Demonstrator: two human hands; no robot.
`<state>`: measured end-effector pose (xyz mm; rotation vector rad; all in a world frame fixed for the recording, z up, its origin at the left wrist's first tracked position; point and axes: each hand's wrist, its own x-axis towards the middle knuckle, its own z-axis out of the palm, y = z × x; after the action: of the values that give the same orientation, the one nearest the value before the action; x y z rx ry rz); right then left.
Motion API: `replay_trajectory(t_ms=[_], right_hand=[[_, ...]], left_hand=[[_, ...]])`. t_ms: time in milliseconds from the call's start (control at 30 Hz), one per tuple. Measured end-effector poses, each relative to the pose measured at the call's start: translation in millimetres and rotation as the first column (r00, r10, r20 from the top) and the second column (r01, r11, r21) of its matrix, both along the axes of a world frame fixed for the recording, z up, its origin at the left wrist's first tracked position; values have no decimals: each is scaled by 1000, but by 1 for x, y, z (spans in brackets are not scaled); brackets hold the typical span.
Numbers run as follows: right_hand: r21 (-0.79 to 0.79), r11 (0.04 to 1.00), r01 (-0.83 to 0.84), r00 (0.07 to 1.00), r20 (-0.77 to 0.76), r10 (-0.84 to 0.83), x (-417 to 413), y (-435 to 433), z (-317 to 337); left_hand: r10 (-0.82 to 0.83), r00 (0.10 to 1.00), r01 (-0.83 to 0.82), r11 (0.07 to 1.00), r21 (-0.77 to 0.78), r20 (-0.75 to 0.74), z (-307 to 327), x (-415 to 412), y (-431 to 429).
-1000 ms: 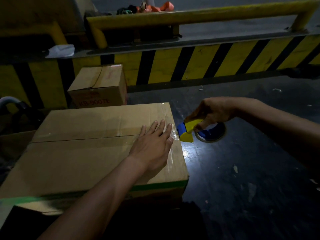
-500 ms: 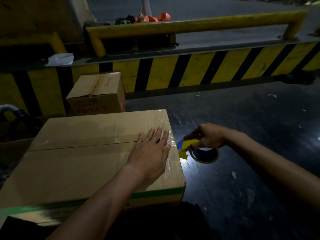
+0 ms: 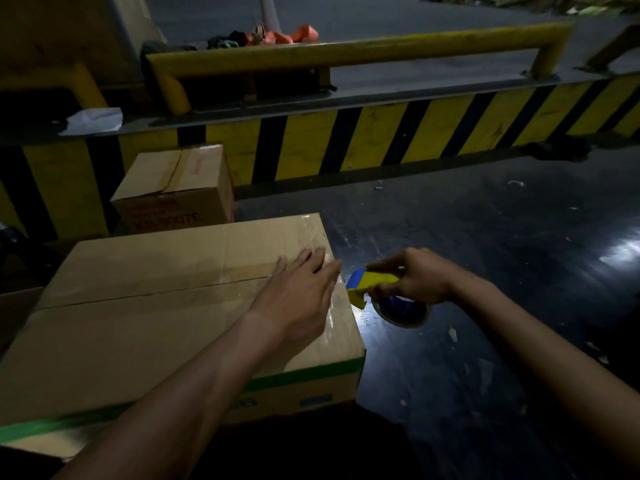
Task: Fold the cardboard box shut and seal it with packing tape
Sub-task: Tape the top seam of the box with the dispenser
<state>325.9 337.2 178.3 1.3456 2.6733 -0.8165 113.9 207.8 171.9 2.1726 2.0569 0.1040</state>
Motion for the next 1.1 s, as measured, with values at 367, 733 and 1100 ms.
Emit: replay_trajectory(t_ms=[367, 733, 1100], right_hand=[[41, 988, 148, 982, -123, -142, 9, -18, -7], [3, 968, 252, 939, -243, -243, 3, -44, -22], [45, 942, 334, 901, -308, -305, 11, -60, 15]], left_hand=[[-80, 997, 80, 997, -1, 21, 1, -4, 19], [-43, 993, 40, 999, 35, 111, -8, -5, 18], [35, 970, -61, 993, 99, 239, -4, -26, 2]])
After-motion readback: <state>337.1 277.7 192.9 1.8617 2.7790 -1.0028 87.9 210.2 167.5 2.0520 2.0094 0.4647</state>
